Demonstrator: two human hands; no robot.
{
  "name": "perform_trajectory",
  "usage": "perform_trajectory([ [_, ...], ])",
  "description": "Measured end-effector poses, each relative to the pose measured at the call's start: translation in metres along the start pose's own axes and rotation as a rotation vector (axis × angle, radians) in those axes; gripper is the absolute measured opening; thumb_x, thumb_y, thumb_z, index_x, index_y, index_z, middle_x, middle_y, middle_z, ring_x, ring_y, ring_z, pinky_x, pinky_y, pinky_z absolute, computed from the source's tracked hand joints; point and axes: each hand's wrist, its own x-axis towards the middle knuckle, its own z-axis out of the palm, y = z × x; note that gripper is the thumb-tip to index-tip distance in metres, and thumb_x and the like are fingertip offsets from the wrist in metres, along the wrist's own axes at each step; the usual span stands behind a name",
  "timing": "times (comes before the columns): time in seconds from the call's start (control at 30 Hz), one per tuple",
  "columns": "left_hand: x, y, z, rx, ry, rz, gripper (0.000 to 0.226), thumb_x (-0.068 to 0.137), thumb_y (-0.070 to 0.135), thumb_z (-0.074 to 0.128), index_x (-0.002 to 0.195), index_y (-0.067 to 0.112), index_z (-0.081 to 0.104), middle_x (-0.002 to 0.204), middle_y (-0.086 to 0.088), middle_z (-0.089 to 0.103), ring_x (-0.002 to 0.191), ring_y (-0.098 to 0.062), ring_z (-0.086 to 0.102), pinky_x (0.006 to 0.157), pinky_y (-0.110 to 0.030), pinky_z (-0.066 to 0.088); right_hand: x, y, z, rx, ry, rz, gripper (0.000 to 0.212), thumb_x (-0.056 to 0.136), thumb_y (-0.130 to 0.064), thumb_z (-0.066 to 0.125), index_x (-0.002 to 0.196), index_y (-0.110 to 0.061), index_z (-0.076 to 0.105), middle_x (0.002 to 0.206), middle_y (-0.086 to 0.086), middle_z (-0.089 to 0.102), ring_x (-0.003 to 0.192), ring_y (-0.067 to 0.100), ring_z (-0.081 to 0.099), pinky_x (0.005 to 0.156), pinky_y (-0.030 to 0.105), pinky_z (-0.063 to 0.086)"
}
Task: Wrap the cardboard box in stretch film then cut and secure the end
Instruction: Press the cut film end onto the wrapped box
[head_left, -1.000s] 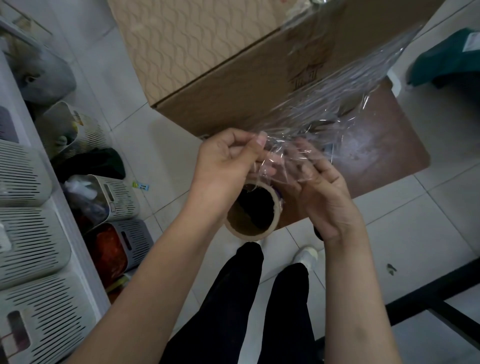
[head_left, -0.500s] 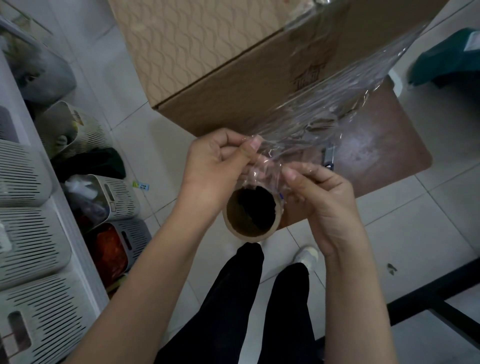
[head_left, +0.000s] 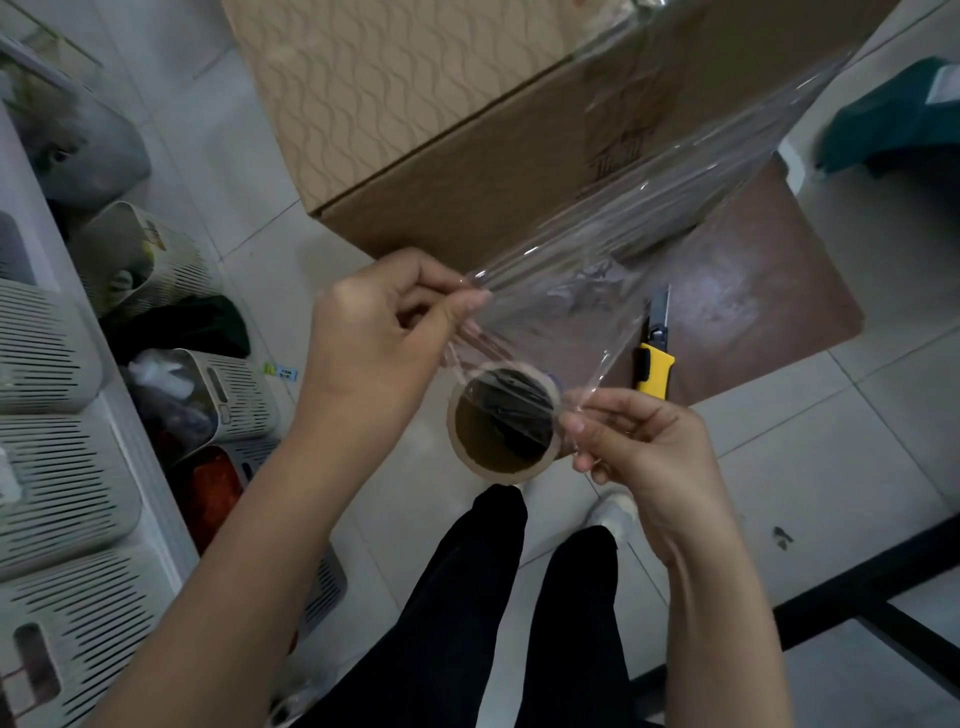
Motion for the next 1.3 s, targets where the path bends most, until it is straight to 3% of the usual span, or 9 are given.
perform_trajectory([
  [0.13, -0.002, 0.003, -0.003, 0.029, 0.012, 0.001, 0.014, 0.077, 0.022, 0.072, 0.076, 0.032, 0.064, 0.065, 0.005, 0.070, 0.052, -0.004, 0.060, 0.049, -0.022, 0.050, -0.006, -0.001, 0.004, -0.095, -0.012, 0.046, 0.016, 0.074, 0.008, 0.073, 0.077, -0.008, 0.071, 0.055, 0.000, 0.070, 0.037, 0.007, 0.056, 0.037, 0.014, 0.040],
  [0.3, 0.001, 0.003, -0.016, -0.120, -0.062, -0.160, 0.019, 0.062, 0.034, 0.073, 0.077, 0.026, 0.069, 0.068, 0.001, 0.070, 0.060, -0.007, 0.062, 0.054, -0.016, 0.050, -0.010, -0.004, 0.013, -0.110, 0.001, 0.082, 0.014, 0.073, 0.006, 0.075, 0.074, -0.007, 0.069, 0.054, 0.003, 0.070, 0.036, 0.007, 0.056, 0.034, 0.014, 0.037],
  [0.4, 0.001, 0.000, -0.028, -0.138, -0.092, -0.179, 0.016, 0.060, 0.029, 0.075, 0.076, 0.025, 0.071, 0.068, 0.008, 0.072, 0.062, -0.002, 0.062, 0.057, -0.011, 0.048, -0.009, -0.008, 0.023, -0.067, 0.002, 0.111, 0.012, 0.074, 0.005, 0.074, 0.073, -0.006, 0.067, 0.055, 0.005, 0.071, 0.031, 0.006, 0.053, 0.033, 0.013, 0.036],
  [0.53, 0.002, 0.001, -0.041, -0.054, -0.021, -0.073, 0.010, 0.066, 0.027, 0.075, 0.076, 0.027, 0.071, 0.073, 0.013, 0.073, 0.066, -0.003, 0.065, 0.062, -0.013, 0.051, -0.005, -0.009, 0.043, -0.022, 0.038, 0.122, 0.012, 0.077, 0.004, 0.072, 0.072, -0.005, 0.066, 0.048, -0.001, 0.068, 0.027, 0.003, 0.047, 0.032, 0.012, 0.035],
  [0.67, 0.002, 0.007, -0.048, 0.097, 0.082, 0.103, 0.008, 0.072, 0.034, 0.075, 0.077, 0.034, 0.068, 0.071, 0.026, 0.069, 0.061, 0.005, 0.061, 0.056, -0.007, 0.045, 0.005, -0.013, 0.061, -0.093, 0.099, 0.072, 0.008, 0.077, 0.000, 0.075, 0.075, -0.005, 0.068, 0.051, -0.003, 0.068, 0.028, 0.002, 0.044, 0.034, 0.013, 0.034],
  [0.8, 0.004, 0.008, -0.052, 0.175, 0.160, 0.167, 0.008, 0.074, 0.042, 0.073, 0.077, 0.040, 0.067, 0.076, 0.027, 0.068, 0.063, 0.002, 0.062, 0.059, -0.010, 0.046, 0.019, -0.019, 0.071, -0.327, 0.163, -0.054, 0.019, 0.074, -0.010, 0.079, 0.064, -0.022, 0.068, 0.059, -0.004, 0.069, 0.037, 0.002, 0.054, 0.050, 0.024, 0.047],
  [0.9, 0.004, 0.007, -0.053, 0.239, 0.173, 0.233, 0.012, 0.077, 0.040, 0.072, 0.082, 0.031, 0.067, 0.069, 0.033, 0.063, 0.066, 0.005, 0.061, 0.063, -0.006, 0.042, 0.030, -0.023, 0.078, -0.479, 0.173, -0.147, 0.016, 0.075, -0.016, 0.078, 0.065, -0.027, 0.071, 0.073, -0.005, 0.074, 0.067, 0.010, 0.068, 0.071, 0.034, 0.057],
  [1.1, 0.003, 0.001, -0.050, 0.302, 0.209, 0.288, 0.017, 0.080, 0.035, 0.070, 0.085, 0.019, 0.068, 0.076, 0.020, 0.059, 0.065, 0.004, 0.058, 0.063, -0.007, 0.041, 0.053, -0.026, 0.082, -0.748, 0.159, -0.072, 0.008, 0.077, -0.027, 0.076, 0.069, -0.030, 0.074, 0.086, -0.008, 0.077, 0.090, 0.016, 0.069, 0.081, 0.036, 0.055],
  [1.3, 0.002, -0.014, -0.046, 0.336, 0.211, 0.309, 0.022, 0.081, 0.033, 0.070, 0.085, 0.011, 0.071, 0.079, 0.023, 0.057, 0.069, 0.007, 0.059, 0.067, -0.007, 0.044, 0.080, -0.030, 0.081, -0.589, -0.098, 0.155, 0.014, 0.076, -0.010, 0.079, 0.072, 0.000, 0.071, 0.094, 0.019, 0.075, 0.096, 0.028, 0.069, 0.099, 0.044, 0.049],
])
